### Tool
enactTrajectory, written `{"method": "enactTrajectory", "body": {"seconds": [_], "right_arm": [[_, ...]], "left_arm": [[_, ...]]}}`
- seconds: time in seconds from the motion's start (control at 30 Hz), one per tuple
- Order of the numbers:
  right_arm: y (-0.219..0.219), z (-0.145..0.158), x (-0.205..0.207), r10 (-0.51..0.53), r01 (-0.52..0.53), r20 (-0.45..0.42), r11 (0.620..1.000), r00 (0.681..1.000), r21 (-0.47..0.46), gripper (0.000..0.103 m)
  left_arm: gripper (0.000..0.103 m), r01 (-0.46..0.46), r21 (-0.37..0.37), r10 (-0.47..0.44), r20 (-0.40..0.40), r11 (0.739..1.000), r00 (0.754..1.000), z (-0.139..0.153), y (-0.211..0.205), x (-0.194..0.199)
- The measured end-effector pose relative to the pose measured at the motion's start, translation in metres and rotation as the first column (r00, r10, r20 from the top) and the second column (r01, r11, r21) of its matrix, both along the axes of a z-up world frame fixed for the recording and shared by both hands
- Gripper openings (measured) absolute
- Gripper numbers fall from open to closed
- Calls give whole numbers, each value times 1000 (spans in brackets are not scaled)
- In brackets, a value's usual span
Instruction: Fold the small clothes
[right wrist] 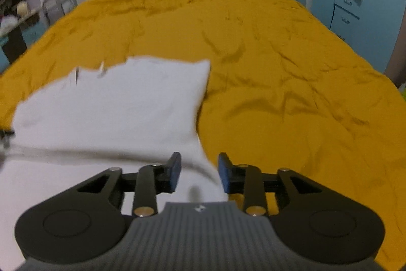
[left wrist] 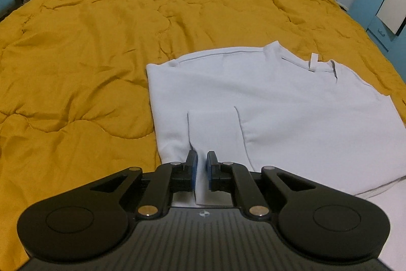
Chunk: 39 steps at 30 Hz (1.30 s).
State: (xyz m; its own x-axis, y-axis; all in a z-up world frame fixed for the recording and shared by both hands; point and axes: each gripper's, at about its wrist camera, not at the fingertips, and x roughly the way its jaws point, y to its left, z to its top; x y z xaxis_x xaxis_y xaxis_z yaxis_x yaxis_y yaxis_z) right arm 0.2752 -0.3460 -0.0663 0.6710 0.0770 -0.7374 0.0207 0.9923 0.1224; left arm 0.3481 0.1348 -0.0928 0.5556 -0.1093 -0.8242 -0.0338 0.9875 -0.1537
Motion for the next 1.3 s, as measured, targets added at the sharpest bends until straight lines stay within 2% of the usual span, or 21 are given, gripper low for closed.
{"method": "enactTrajectory", "body": {"seconds": [0.07,0.1,0.17,0.27,0.3,0.33,0.37,0.4,0.5,0.6,0.7,0.77,0.8,0.87,0.9,0.97,1.1,1.13,1.17,1.3], "right_arm": [[-8,-4,19,-27,26,15,996,1000,86,36],[-16,-9,32,-55,53,11,986,998,160,37],[-28,-21,54,-103,102,-11,955,995,279,38],[-40,-44,79,-132,152,-78,908,988,390,39],[-41,-49,84,-134,164,-101,897,986,410,35],[-42,-56,87,-128,170,-124,884,984,434,27],[-41,-60,89,-116,165,-134,876,984,453,1],[-41,-61,88,-110,158,-129,876,985,457,0],[-45,-49,86,-108,122,-56,898,993,423,0],[-50,-54,92,-97,121,-81,910,992,397,0],[-46,-71,96,-83,124,-127,925,988,360,0],[-49,-70,93,-107,148,-128,915,986,376,1],[-49,-65,90,-109,148,-123,915,986,374,12],[-49,-54,84,-87,122,-111,924,990,363,19],[-49,-48,79,-70,105,-108,927,992,359,27],[-46,-38,70,-52,80,-94,943,994,323,30],[-28,-31,51,14,2,-87,984,996,180,27],[-23,-35,46,24,-9,-104,990,994,141,21],[-23,-41,42,27,-13,-120,993,992,117,8],[-30,-59,36,-1,11,-121,996,993,85,6]], "left_arm": [[8,-13,-18,13,6,1000,1000,-2,2,-2],[8,-18,-27,19,8,999,1000,-2,3,-3],[8,-26,-39,26,12,999,1000,-3,4,-3],[8,-37,-60,38,13,998,999,-3,6,-3],[8,-39,-66,40,15,997,999,-3,6,-3],[9,-40,-76,41,18,996,999,-3,7,-3],[8,-40,-85,42,22,996,999,-3,7,-4],[8,-41,-95,44,27,995,999,-2,7,-5],[3,-29,-118,35,46,993,998,2,6,-7],[3,5,-41,-4,31,999,1000,-4,-3,-5],[3,2,-35,-1,21,999,1000,-8,-5,-5],[5,-2,-34,2,10,999,1000,-6,-5,-5],[6,-2,-36,3,5,999,1000,-4,-5,-5],[7,-5,-49,5,-3,999,1000,-1,-3,-7],[8,-6,-57,6,-7,998,1000,1,-3,-9],[10,-6,-62,6,-3,998,1000,5,-3,-14],[13,12,-24,-11,14,1000,1000,6,-10,-27],[14,16,-9,-16,11,1000,1000,3,-12,-29],[19,13,11,-13,0,1000,1000,0,-13,-29],[19,14,61,-13,-8,998,1000,-7,-19,-31]]}}
